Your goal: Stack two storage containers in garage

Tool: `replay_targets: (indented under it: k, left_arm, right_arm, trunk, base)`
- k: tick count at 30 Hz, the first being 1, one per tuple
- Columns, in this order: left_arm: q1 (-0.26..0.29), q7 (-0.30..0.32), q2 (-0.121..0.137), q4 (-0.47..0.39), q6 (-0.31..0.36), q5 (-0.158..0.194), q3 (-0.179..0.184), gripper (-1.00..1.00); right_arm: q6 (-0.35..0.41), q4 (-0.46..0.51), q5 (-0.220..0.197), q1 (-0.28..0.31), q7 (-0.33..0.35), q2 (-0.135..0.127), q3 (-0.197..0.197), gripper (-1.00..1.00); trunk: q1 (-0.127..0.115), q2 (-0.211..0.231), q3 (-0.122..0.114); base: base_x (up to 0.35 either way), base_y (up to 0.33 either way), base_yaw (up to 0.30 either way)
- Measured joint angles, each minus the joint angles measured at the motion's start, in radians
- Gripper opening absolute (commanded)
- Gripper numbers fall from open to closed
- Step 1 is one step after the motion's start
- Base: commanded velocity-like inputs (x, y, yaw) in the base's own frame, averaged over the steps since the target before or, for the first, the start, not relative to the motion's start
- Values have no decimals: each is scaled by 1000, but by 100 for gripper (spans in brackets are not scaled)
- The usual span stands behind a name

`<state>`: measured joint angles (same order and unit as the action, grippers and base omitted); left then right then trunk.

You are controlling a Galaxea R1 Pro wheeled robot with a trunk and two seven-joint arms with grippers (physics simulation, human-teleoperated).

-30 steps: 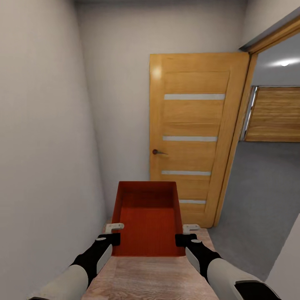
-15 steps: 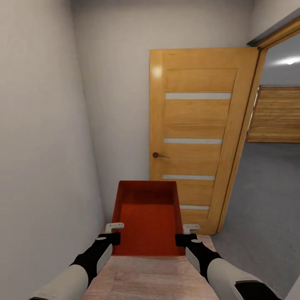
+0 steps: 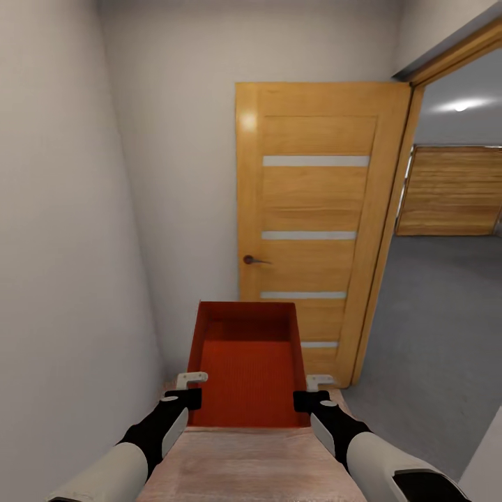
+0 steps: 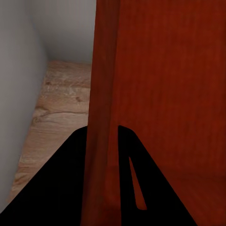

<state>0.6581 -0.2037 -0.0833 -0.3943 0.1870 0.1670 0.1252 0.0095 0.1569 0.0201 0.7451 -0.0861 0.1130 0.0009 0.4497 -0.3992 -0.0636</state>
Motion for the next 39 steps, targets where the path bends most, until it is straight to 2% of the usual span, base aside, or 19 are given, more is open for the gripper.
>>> replay_targets:
  k: [13,34,39]
  left_arm:
    - [0,0,0,0,0,0,0,-100]
    - [0,0,0,-1,-1,0,1,-100]
    - [0,-3,2,-2,-4,8,14,-100]
  right_arm:
    - [-1,0,0,0,0,0,0,-100]
    - [-1,0,0,0,0,0,0,-100]
    - [-4,-1,-29,0,-6,-1,30,-100]
  trunk:
    - [0,0,0]
    - [0,0,0]
    - [0,0,0]
  base:
    - [0,0,-231]
    - [0,0,-7]
    - [0,0,0]
